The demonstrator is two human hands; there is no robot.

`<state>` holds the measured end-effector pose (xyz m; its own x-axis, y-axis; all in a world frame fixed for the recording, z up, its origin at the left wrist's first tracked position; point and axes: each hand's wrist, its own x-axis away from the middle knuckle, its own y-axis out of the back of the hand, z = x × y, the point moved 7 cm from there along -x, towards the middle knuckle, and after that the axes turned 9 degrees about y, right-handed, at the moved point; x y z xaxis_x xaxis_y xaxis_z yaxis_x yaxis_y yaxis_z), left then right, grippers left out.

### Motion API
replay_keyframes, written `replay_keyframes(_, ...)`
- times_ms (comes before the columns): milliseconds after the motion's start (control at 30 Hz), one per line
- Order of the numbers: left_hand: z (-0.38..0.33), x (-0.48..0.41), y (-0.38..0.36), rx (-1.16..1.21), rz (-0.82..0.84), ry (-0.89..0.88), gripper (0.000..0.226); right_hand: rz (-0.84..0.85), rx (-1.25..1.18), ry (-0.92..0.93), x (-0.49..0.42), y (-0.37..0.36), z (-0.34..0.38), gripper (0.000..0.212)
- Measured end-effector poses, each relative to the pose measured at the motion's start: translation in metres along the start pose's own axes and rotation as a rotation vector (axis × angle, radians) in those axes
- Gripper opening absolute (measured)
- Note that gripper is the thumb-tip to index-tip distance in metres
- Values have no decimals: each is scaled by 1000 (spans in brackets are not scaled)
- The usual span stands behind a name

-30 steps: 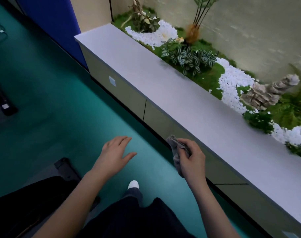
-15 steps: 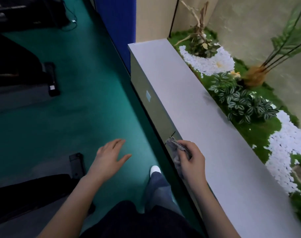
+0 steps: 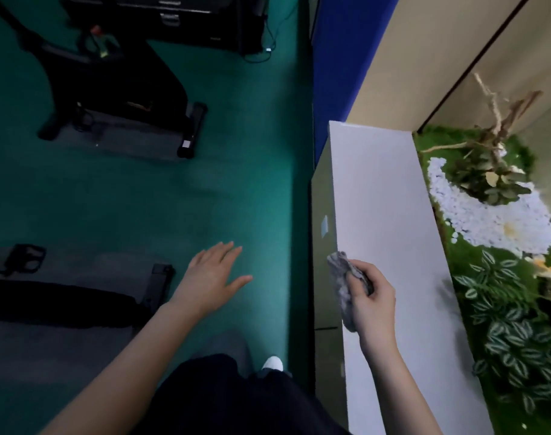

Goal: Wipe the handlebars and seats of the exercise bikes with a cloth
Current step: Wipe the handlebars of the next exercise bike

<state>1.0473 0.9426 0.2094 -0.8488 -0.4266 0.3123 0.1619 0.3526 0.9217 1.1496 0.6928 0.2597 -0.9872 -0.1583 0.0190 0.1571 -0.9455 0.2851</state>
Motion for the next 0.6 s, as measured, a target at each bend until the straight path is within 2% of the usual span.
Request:
replay_keyframes(267,39,-98,18,75,5,149,69,240,66,126,-117,-110,38,24)
replay_keyframes(467,86,-189,58,140,26,224,67,327,97,169,-201,-199,82,24)
replay_keyframes(600,117,-242,97,143,-16,271,66,359,113,221,-253,-247,111,24)
